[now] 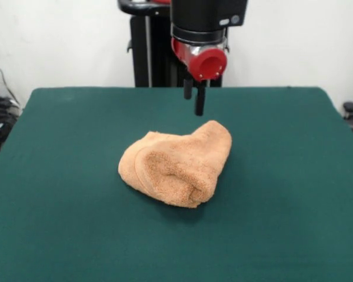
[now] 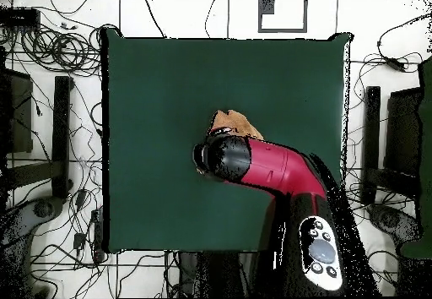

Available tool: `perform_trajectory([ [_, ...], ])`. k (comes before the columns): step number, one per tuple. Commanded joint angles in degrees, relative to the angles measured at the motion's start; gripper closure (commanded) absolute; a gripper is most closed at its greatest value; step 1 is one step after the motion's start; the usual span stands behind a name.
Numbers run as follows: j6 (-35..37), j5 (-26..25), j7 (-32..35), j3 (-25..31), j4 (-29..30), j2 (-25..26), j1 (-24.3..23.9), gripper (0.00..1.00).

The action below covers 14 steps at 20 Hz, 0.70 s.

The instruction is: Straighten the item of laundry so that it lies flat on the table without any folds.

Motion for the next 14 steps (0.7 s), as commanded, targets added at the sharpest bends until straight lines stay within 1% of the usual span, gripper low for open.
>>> perform_trajectory([
  [1, -0.1, -0.5, -0.4, 6.2, -2.6, 3.0, 4.0, 0.00],
  [2, 1.6, -0.2, -0.1, 6.0, -3.8, 3.2, 4.6, 0.00],
  [3, 5.5, 0.0, 0.6, 5.6, -6.2, 3.5, 5.8, 0.00],
  [5, 10.7, 0.4, 1.0, 5.4, -9.7, 4.1, 6.8, 0.00],
  [7, 12.1, 0.6, 0.6, 5.6, -11.6, 4.5, 7.1, 0.00],
  [8, 11.8, 0.9, 0.6, 5.7, -11.8, 4.5, 7.1, 0.00],
  [10, 9.2, 2.2, 1.1, 6.3, -10.2, 4.2, 6.7, 0.00],
  [11, 4.8, 2.5, 1.6, 6.4, -8.2, 3.7, 6.6, 0.00],
  [12, 3.3, 2.6, 1.9, 6.4, -7.3, 3.5, 6.5, 0.00],
  [14, 3.0, 3.5, 2.8, 6.4, -6.3, 2.7, 6.7, 0.00],
])
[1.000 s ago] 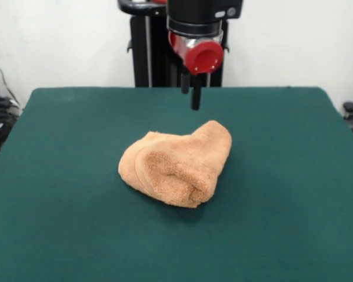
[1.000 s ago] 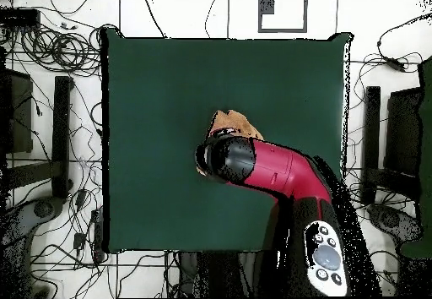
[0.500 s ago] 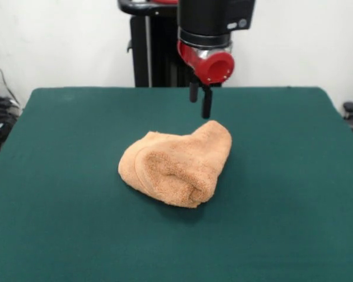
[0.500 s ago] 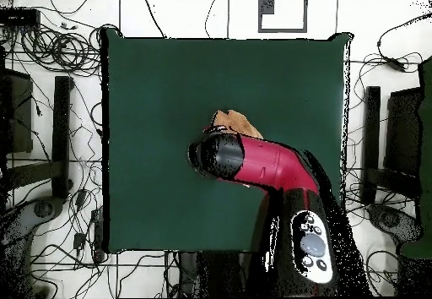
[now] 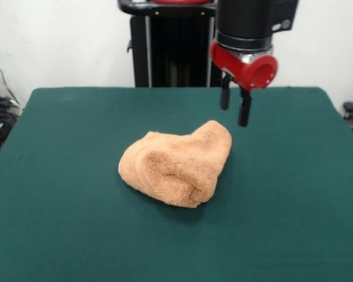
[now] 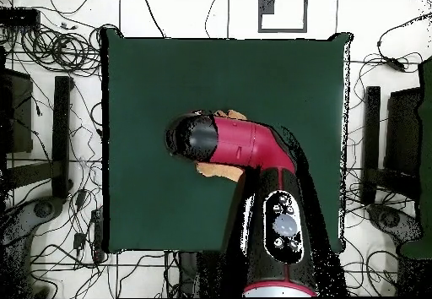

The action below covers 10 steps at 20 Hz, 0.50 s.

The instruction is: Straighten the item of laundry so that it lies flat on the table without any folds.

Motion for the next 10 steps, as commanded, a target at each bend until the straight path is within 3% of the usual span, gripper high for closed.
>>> perform_trajectory([
  [1, -0.2, 3.3, 3.1, 5.3, 1.3, -0.4, 1.5, 0.00],
  [10, -0.3, 1.6, -3.0, 6.6, 1.2, 0.3, -1.6, 0.00],
])
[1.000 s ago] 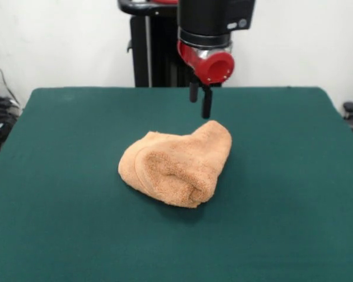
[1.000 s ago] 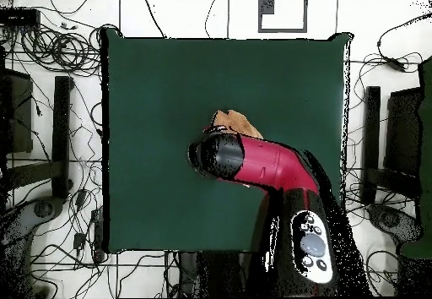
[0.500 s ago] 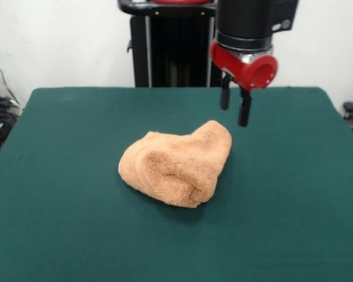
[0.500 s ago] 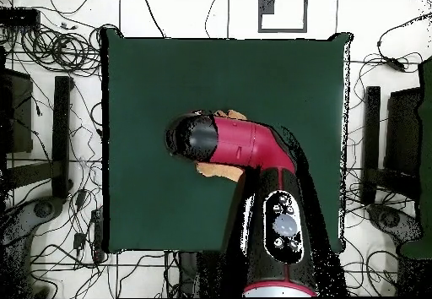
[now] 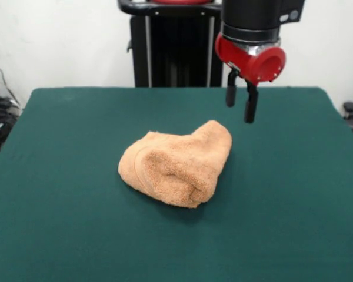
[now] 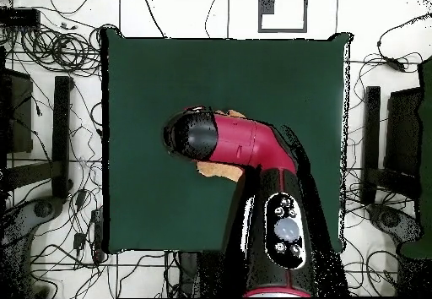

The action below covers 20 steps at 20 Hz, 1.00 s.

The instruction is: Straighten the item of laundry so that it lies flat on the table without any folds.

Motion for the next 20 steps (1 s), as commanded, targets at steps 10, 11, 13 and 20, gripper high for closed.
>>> perform_trajectory([
  [10, 0.9, -2.9, -4.9, 5.7, -1.9, 2.6, -2.2, 0.00],
  [11, 1.1, -3.3, -5.6, 6.0, -2.3, 3.0, -2.6, 0.00],
  [13, 0.6, -3.7, -6.4, 6.7, -2.5, 3.7, -3.3, 0.00],
  [20, -4.8, -7.6, -4.6, 4.3, -3.2, 4.4, -0.8, 0.00],
])
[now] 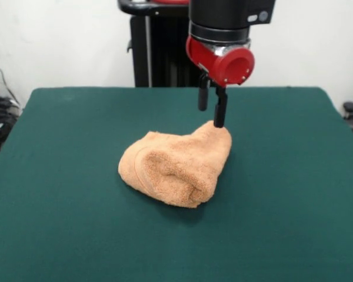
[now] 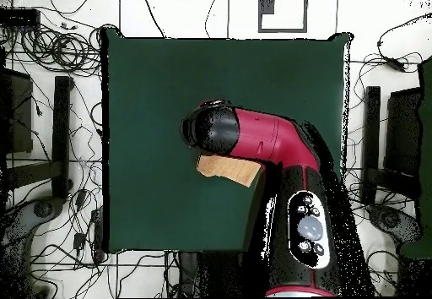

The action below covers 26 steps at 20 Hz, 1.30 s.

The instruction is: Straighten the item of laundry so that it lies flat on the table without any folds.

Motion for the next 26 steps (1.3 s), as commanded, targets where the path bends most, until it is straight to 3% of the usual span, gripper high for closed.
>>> perform_trajectory([
  [1, -7.2, -5.7, -3.7, 3.9, -0.3, 4.2, 2.6, 0.00],
  [11, -16.3, -7.5, -1.0, 5.2, 1.4, 8.6, 2.1, 0.00],
  [26, -8.1, -10.3, -12.0, 11.9, -0.6, 10.5, -2.1, 0.00],
])
